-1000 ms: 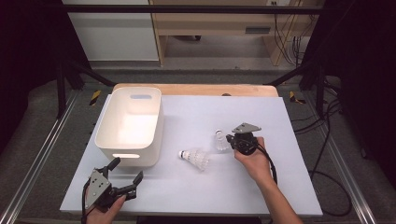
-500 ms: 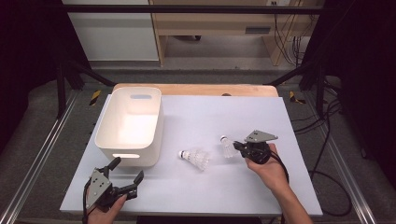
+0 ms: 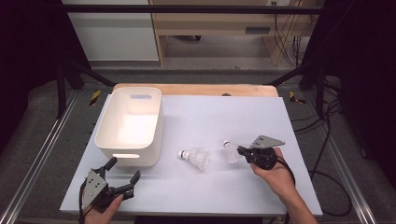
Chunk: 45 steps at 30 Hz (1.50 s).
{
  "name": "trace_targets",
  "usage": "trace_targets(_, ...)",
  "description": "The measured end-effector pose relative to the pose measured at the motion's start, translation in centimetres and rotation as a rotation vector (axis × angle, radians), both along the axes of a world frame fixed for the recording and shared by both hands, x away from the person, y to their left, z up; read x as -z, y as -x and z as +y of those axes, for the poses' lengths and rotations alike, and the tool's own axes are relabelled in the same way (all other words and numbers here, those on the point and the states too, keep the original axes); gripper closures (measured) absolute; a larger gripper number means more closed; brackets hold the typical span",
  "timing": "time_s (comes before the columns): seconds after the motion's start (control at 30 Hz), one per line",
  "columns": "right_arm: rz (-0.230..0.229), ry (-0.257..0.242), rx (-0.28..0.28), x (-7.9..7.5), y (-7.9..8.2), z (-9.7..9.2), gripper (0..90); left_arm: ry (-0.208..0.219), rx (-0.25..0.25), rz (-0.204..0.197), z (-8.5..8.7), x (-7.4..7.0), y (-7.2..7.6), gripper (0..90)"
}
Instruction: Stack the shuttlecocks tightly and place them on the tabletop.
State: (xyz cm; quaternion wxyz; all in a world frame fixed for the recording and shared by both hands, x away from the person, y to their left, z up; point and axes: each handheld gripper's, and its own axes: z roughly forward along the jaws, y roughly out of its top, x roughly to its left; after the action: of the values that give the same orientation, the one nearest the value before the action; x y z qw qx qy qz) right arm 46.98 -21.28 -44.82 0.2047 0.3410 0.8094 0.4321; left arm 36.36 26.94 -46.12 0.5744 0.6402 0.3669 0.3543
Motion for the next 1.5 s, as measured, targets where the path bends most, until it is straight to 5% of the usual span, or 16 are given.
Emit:
trace_targets(0.57,-0.007,0.016,-0.070,1.1,1.4,-0.2,90.0,0.003,0.003,0.000,-0.1,0.0,0.0,6.5)
trace_targets(1.5,-0.012,0.043,-0.192,1.3,1.6,3.0,90.0,0.004,0.007,0.007,-0.3,0.1,0.0,6.2)
